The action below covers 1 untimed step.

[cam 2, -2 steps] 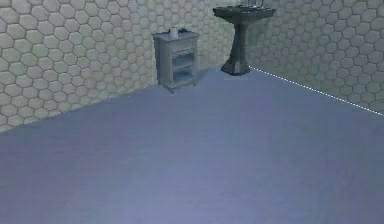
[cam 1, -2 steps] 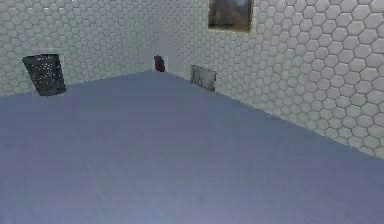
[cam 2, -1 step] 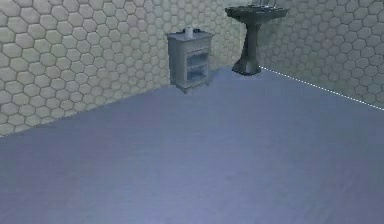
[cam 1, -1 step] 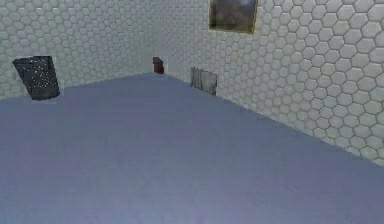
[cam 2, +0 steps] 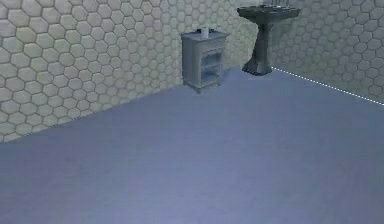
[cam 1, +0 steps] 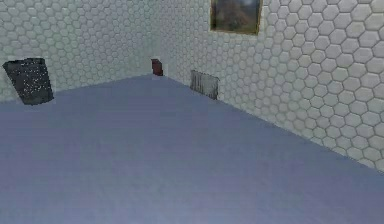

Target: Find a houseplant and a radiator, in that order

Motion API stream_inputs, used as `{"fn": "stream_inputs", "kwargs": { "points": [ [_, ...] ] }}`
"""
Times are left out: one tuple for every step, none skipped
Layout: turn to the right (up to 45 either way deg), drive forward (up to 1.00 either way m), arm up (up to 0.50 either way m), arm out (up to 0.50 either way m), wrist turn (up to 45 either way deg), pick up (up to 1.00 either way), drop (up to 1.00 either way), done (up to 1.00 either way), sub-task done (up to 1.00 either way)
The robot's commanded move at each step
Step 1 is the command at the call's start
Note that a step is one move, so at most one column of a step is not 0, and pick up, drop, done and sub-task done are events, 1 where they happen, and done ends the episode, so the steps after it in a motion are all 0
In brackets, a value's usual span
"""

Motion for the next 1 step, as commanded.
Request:
{"fn": "stream_inputs", "kwargs": {
  "points": [
    [6.0, 0.00, 0.00, 0.00, 0.0, 0.00, 0.00, 0.00, 0.00]
  ]
}}
